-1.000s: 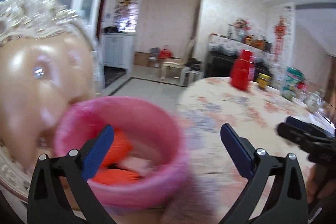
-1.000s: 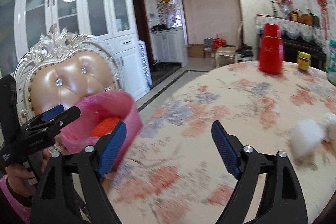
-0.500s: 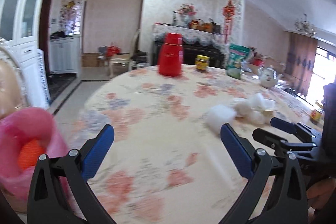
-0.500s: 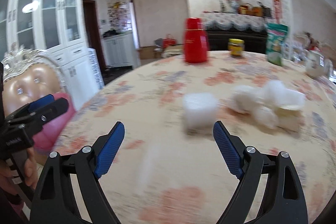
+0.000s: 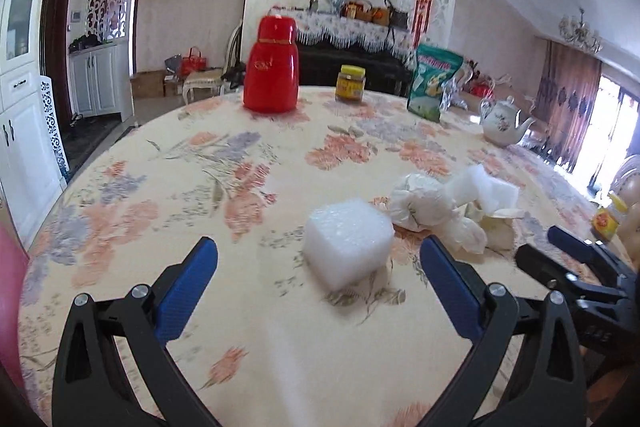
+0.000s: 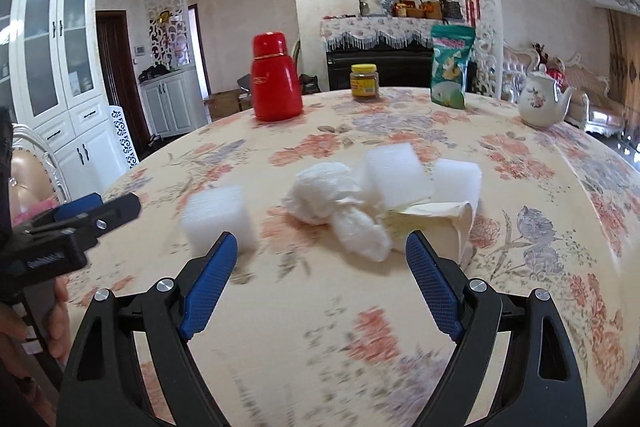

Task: Collect trash
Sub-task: 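Grasp the white foam block with the left tool while the right tool grasps a plastic bag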

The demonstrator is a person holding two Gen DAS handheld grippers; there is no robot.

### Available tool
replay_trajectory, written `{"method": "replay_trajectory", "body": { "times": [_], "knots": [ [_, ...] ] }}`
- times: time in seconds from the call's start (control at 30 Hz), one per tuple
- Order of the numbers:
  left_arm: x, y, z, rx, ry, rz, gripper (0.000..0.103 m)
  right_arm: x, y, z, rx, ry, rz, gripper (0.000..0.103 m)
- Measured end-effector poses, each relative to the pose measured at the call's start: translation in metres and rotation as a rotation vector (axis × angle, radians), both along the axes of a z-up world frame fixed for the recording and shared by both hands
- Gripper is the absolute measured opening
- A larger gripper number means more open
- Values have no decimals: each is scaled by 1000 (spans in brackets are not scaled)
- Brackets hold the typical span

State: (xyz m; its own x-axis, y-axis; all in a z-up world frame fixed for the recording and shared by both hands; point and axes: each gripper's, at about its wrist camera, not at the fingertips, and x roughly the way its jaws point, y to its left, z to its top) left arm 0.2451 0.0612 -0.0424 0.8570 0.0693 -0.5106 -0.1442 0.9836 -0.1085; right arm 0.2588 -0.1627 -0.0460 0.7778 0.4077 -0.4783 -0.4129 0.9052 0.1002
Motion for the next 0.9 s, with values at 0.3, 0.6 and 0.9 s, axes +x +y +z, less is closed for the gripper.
{"method": "replay_trajectory", "body": {
  "times": [0.3,0.6,0.9],
  "knots": [
    [70,-31,-23,79,140,14,98,33,-11,6,-1,-15,37,70],
    [85,-19,-30,61,188,-33,68,59,22,5,-18,-4,135,65],
    [36,28,-9,40,105,20,68,107,73,-16,-113,75,177,65]
  ]
}}
